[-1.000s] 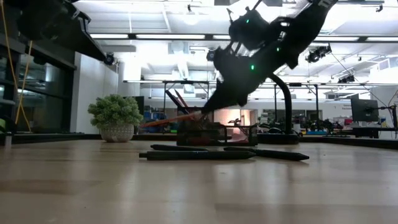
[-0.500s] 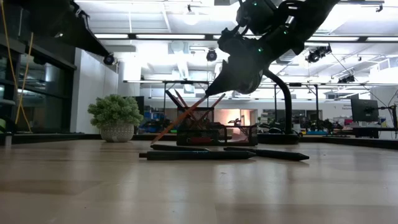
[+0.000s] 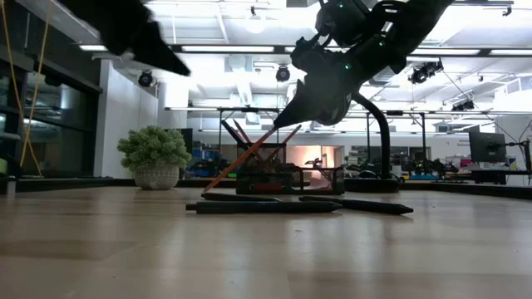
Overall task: Pick and place office supplies into organizer
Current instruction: Put the orange pencil into the black desk organizer
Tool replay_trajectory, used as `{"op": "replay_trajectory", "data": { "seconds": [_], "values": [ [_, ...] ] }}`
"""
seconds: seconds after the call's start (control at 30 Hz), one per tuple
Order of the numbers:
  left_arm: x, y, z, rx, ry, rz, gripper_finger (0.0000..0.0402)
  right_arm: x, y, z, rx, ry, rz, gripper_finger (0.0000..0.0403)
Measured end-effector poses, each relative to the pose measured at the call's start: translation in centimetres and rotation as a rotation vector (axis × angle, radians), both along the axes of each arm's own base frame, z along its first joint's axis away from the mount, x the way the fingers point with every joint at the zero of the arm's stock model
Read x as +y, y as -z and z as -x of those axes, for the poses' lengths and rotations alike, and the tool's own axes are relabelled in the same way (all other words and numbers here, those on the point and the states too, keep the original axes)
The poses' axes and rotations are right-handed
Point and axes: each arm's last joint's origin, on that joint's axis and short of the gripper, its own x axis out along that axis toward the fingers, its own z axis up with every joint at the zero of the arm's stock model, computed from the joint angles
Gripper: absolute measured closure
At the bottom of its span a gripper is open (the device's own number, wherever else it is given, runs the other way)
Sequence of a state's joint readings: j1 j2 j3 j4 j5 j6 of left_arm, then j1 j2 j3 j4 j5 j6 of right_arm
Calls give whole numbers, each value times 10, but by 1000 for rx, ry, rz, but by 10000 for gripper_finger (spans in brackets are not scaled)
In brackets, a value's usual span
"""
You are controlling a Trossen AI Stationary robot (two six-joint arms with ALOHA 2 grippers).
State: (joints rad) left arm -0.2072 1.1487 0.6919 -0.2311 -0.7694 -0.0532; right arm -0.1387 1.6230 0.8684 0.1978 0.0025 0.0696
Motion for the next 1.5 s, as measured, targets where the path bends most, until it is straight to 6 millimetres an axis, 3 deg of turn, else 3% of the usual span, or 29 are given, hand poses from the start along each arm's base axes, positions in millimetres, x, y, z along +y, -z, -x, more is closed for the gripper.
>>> {"op": "replay_trajectory", "data": {
  "seconds": [0.23, 0.47, 0.77, 1.03, 1.2, 1.5],
  "values": [
    [21, 7, -34, -9, 178, -50, 401, 0, 0, 0, -1, 1, 0, 402],
    [43, 18, -42, 65, 237, -63, 388, 0, 0, 0, -1, 1, 1, 403],
    [63, 34, -50, 105, 296, -17, 267, 0, -1, -1, -11, 1, 2, 403],
    [61, 58, -67, 106, 371, 22, 180, 0, -1, -1, -21, -13, -19, 403],
    [61, 62, -63, 103, 294, 150, 175, 1, -1, -1, -26, -4, -72, 402],
    [60, 46, -48, 98, 252, 216, 198, -2, 0, 0, -14, 10, -69, 396]
  ]
}}
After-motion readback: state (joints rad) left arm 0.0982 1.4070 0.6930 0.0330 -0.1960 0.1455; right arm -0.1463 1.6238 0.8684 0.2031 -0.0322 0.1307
